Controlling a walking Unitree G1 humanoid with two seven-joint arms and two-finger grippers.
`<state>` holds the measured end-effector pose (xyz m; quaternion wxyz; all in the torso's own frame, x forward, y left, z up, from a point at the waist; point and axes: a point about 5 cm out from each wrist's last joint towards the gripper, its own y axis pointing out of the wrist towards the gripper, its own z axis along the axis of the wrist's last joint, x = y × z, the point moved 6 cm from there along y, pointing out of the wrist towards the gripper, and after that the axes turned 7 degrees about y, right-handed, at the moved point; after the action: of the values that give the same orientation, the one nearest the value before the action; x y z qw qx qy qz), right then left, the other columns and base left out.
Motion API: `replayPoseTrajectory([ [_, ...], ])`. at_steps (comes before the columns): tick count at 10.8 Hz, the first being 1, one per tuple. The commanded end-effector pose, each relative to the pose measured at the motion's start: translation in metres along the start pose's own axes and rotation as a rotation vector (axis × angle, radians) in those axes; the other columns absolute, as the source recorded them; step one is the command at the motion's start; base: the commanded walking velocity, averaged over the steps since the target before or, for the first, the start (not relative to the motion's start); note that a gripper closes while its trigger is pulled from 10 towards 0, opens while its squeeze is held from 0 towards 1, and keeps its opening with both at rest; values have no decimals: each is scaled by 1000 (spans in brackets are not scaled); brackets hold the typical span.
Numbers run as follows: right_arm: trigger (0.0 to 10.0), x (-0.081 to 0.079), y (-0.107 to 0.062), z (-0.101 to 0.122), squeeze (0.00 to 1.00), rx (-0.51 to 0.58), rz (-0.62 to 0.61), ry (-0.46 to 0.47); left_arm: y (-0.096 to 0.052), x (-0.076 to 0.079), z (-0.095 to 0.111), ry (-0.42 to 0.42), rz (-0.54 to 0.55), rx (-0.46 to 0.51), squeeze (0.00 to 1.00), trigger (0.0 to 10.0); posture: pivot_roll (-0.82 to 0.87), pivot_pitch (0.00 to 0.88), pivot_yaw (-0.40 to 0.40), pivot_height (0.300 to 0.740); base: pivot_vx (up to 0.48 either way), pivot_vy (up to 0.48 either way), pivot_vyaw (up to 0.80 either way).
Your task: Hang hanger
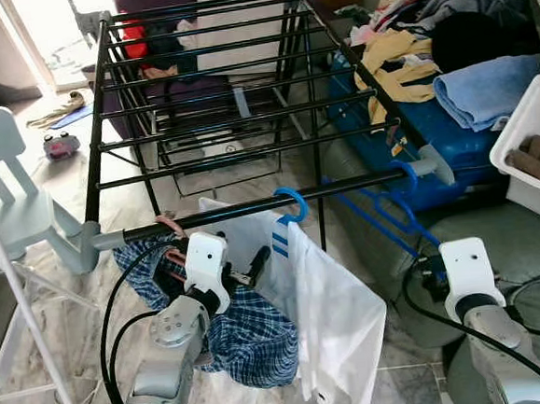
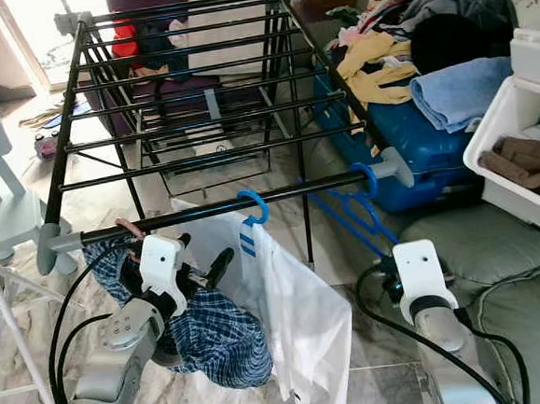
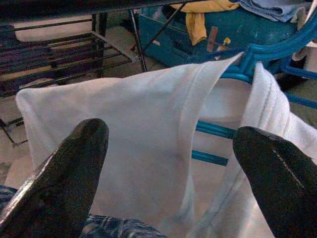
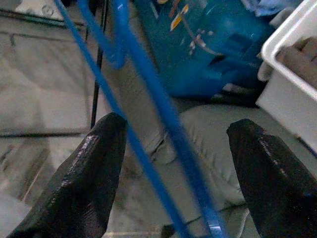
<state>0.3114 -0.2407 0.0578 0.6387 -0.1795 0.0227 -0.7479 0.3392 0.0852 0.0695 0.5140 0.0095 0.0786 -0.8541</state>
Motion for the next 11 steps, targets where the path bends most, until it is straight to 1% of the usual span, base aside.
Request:
replayPoseTrajectory([
  [1, 10000, 1, 2, 19, 1000, 67, -8, 10, 2, 0, 0, 20, -8, -9, 0, 10000, -180, 0, 30, 740, 0, 0, 0],
  [2, 10000, -4, 2, 24, 1000, 87, 19, 28, 2, 1, -1, 17, -8, -11, 0, 10000, -184, 0, 24, 740, 0, 0, 0],
  [3, 10000, -4, 2, 27, 1000, 102, 21, 24, 2, 1, -2, 15, -9, -12, 0, 10000, -186, 0, 20, 740, 0, 0, 0],
  [4, 10000, 0, 3, 30, 1000, 114, 1, 13, 3, 2, -1, 13, -9, -11, 0, 10000, -186, 0, 20, 740, 0, 0, 0],
  [5, 10000, 8, 3, 39, 1000, 155, -39, 15, 3, 1, -1, 9, -4, -8, 0, 10000, -186, 0, 17, 740, 0, 0, 0],
  [6, 10000, 8, 2, 45, 1000, 177, -38, 22, 3, 1, 0, 10, 2, -6, 0, 10000, -186, 0, 15, 740, 0, 0, 0],
  [11, 10000, 9, 0, 47, 1000, 188, -46, 37, 4, 1, -1, 11, 1, -15, 0, 10000, -190, 0, 17, 740, 0, 0, 0],
])
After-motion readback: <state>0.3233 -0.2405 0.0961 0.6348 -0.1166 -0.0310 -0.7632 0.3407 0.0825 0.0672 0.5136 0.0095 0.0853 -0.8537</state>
